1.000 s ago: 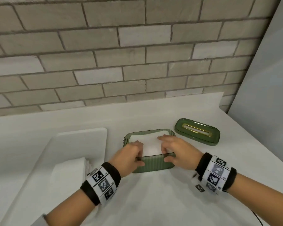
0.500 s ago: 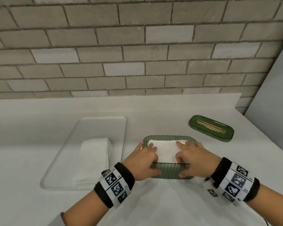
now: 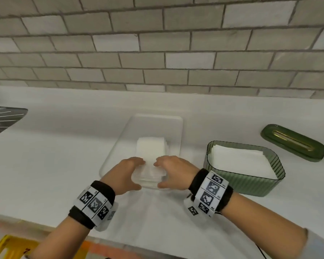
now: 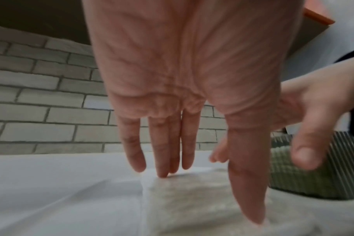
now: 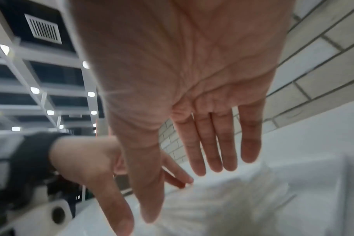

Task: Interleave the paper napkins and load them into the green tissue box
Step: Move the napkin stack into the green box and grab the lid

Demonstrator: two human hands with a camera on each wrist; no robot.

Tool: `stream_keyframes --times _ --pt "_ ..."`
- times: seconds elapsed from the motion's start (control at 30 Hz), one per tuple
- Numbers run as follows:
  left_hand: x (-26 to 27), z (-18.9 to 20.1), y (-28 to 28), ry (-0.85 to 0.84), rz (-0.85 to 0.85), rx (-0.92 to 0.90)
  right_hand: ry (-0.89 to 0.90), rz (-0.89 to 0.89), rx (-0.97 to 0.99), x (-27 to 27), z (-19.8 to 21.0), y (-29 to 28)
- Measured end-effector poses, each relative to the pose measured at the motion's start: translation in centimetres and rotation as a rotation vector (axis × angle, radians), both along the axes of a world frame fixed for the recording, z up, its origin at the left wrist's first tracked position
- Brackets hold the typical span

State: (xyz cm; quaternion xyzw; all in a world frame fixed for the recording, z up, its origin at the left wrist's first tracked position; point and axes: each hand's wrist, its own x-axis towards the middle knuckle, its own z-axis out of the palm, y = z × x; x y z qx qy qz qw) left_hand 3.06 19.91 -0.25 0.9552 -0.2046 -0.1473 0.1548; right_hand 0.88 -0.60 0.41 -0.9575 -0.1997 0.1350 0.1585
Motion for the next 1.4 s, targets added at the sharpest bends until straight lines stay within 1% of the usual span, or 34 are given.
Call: stream_keyframes --times 0.1,0.2,0.4,0.63,0.73,0.87,1.1,1.2,1.4 --pt "0.0 -1.1 -0.3 -0.014 -0.033 -0.018 -0.09 0.049 -0.167 1.8 -1.7 2.3" --pt "0.3 -1.3 -0.5 -0.046 -0.038 -0.035 -0.106 0.07 -0.229 3.0 -2.2 2.7" --pt "1.5 -1.0 -0.5 -0.048 -0.036 -0.038 -0.066 0.093 -0.133 4.8 -0.9 1.9" --pt "2.4 -1.3 -0.1 -0.029 0.017 -0.098 0.008 -0.014 -0.017 6.4 -0.1 1.4" --pt "3.0 -1.4 -0.4 -0.058 0.033 -0.092 0.017 -0.048 0.026 7.1 0.0 1.3" --pt "3.3 -1.4 -1.1 -0.141 -0.003 -0.021 0.009 -0.075 0.044 7.7 -0.3 1.3" --pt "4.9 -1.3 -0.7 -0.085 0.069 -0.138 0.059 -0.103 0.101 7.7 -0.6 0.6" --pt "5.2 -1.3 -0.7 -0.077 0.061 -0.112 0.069 -0.105 0.105 7.9 -0.7 0.5" --pt "5.0 -0.9 -1.2 -0.131 0.05 -0.038 0.072 -0.123 0.12 7.9 -0.8 0.6"
